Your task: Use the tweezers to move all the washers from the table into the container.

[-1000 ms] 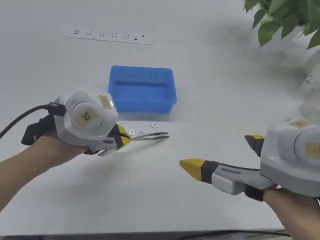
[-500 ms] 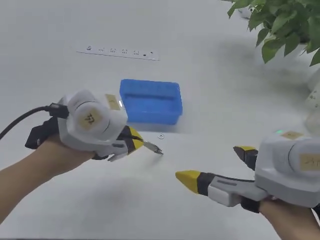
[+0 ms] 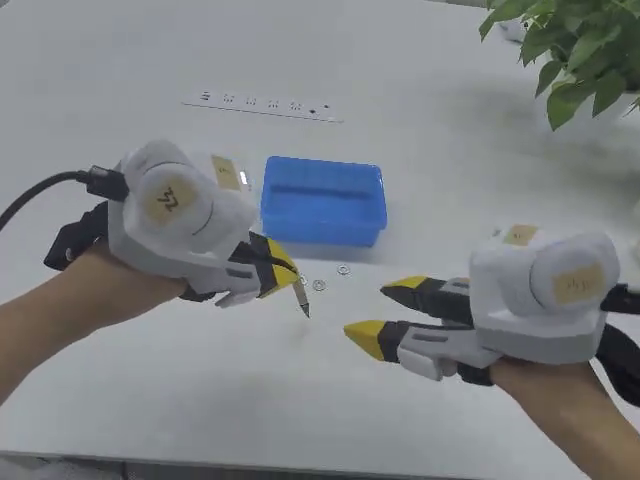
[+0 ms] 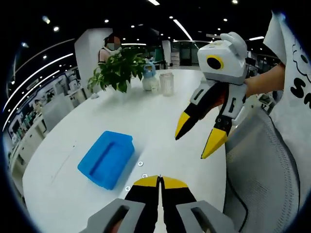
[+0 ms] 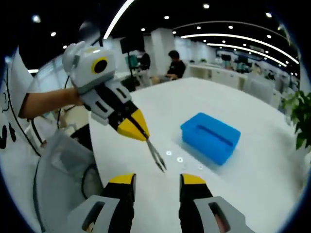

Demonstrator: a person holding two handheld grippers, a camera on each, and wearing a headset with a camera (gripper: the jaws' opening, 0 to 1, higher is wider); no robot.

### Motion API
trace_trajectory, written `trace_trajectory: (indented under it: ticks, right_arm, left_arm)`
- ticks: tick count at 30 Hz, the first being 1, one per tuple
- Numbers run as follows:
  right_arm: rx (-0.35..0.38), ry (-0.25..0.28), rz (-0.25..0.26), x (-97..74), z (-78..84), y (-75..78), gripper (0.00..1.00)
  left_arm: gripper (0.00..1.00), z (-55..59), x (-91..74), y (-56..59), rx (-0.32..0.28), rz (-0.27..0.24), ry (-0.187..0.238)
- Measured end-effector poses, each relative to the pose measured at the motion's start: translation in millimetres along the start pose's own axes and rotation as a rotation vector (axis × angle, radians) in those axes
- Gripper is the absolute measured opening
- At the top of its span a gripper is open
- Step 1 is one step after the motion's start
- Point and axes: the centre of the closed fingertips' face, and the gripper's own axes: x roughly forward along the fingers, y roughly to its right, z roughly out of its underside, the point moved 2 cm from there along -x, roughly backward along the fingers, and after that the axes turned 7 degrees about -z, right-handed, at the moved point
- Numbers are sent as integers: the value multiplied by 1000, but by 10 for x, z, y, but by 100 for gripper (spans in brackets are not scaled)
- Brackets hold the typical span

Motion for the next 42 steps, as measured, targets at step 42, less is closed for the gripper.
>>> trace_trajectory:
  ticks: [42]
  right_arm:
    - [-247,26,-120,477,-480,-52,3]
  left_arm:
    - [20,-50,-676,-120,-213,-257,117]
